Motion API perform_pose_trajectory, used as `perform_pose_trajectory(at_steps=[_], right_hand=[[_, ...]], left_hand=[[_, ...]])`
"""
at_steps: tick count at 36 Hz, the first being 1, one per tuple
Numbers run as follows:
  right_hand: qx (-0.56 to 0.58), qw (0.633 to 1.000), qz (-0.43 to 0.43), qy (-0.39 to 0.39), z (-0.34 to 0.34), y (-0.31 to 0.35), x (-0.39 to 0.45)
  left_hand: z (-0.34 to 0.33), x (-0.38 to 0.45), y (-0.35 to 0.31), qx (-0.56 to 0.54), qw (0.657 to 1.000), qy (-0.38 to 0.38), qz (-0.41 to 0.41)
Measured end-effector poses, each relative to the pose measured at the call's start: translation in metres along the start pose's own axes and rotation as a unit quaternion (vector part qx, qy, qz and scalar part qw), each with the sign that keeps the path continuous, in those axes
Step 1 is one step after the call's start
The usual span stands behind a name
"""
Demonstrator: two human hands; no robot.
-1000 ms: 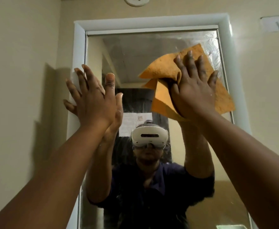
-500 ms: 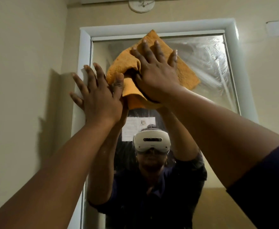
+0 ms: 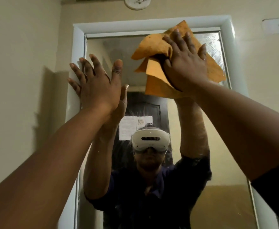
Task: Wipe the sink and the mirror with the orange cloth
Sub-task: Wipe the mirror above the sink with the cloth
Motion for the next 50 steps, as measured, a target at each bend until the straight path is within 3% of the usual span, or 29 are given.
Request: perform_pose_trajectory(at_steps=[8, 22, 28, 34, 38, 43, 50], right_hand=[[-0.004, 0.999, -0.051, -0.015, 0.015, -0.029, -0.003], [-0.026, 0.994, -0.102, 0.010, 0.018, -0.025, -0.005], [-0.037, 0.997, 0.020, 0.072, 0.004, 0.006, -0.003], [-0.033, 0.996, 0.050, 0.060, 0.006, -0.003, -0.002], [-0.035, 0.998, 0.013, 0.054, 0.016, -0.016, 0.000], [-0.049, 0.994, -0.095, 0.010, 0.030, -0.040, -0.002], [-0.053, 0.992, -0.112, 0.015, 0.033, -0.044, -0.005]], left_hand=[[0.002, 0.008, -0.007, 0.007, 1.000, 0.000, 0.012], [0.012, 0.046, -0.033, 0.045, 0.999, 0.020, 0.014], [0.009, 0.059, -0.047, 0.034, 0.999, 0.026, -0.004], [0.007, 0.059, -0.058, 0.080, 0.996, 0.002, -0.030], [0.011, 0.060, -0.063, 0.078, 0.996, 0.005, -0.045], [0.009, 0.062, -0.066, 0.090, 0.994, 0.012, -0.060], [0.003, 0.057, -0.078, 0.096, 0.990, 0.009, -0.100]])
Point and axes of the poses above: each hand's wrist, its own x-axis towards the middle knuckle, its own z-axis out of the back of the hand, y = z × x, the point moved 1 cm from there along x, towards the middle knuckle, and after that the axes turned 11 degrees about x, right-handed, at the moved point
